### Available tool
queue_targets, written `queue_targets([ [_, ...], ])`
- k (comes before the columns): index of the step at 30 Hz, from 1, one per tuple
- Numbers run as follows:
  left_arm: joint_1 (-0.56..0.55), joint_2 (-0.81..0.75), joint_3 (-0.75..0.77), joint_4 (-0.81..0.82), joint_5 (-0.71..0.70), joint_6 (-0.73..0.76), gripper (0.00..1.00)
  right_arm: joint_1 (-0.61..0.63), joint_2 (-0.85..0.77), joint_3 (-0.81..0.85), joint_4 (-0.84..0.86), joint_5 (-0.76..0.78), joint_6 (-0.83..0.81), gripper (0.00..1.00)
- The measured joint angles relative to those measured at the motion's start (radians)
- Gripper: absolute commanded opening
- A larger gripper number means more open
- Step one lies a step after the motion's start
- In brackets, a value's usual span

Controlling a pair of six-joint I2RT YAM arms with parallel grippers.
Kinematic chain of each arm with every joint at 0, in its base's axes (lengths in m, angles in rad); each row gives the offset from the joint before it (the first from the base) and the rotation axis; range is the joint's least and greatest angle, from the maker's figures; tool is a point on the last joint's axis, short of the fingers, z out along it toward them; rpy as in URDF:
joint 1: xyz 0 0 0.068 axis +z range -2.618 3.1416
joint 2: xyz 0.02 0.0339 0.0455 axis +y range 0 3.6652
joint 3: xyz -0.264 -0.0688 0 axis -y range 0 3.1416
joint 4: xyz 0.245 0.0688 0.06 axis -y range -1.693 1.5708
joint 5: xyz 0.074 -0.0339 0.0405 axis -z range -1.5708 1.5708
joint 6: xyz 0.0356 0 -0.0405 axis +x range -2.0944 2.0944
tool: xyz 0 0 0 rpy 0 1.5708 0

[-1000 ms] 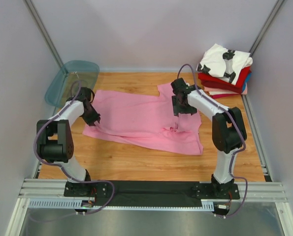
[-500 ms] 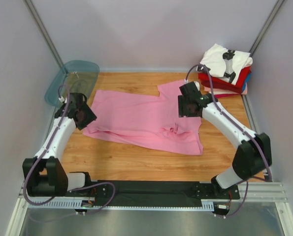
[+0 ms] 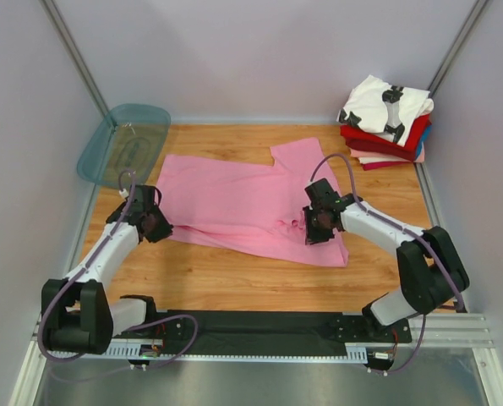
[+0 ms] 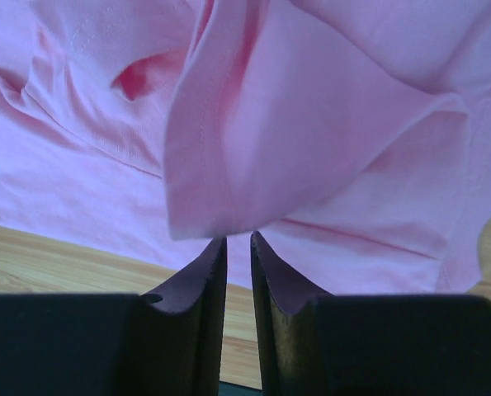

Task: Fold and stack the t-shirts
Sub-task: Fold the tshirt

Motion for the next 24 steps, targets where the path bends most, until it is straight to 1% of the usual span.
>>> queue_targets([
  [5, -0.001, -0.103, 0.009, -0.032, 0.023, 0.009, 0.23, -0.002, 0.096, 0.048, 0.032, 0.001, -0.001, 0.20],
  [9, -0.002, -0.203, 0.045, -0.083, 0.029, 0.029, 0.24, -0.036, 0.210, 0.141, 0.056, 0.035, -0.005, 0.19],
  [12, -0.002, -0.270, 0.074, -0.130, 0.042, 0.050, 0.26, -0.153, 0.325, 0.242, 0.079, 0.043, 0.004, 0.15],
  [15, -0.002, -0.327, 0.079, -0.153, 0.042, 0.061, 0.27, -0.297, 0.367, 0.310, 0.110, 0.067, 0.027, 0.15],
  [17, -0.002, -0.342, 0.077, -0.162, 0.042, 0.061, 0.27, -0.369, 0.360, 0.325, 0.121, 0.112, 0.039, 0.18],
  [18, -0.002, -0.341, 0.072, -0.159, 0.042, 0.061, 0.27, -0.382, 0.350, 0.325, 0.123, 0.129, 0.044, 0.22],
  [19, -0.003, -0.335, 0.063, -0.153, 0.042, 0.061, 0.27, -0.381, 0.334, 0.319, 0.122, 0.139, 0.049, 0.33],
  [21, -0.003, -0.313, 0.036, -0.133, 0.043, 0.060, 0.27, -0.341, 0.275, 0.293, 0.119, 0.150, 0.053, 0.46],
  [24, -0.011, -0.250, 0.006, -0.103, 0.055, 0.057, 0.27, -0.257, 0.163, 0.270, 0.101, 0.155, 0.051, 0.52],
])
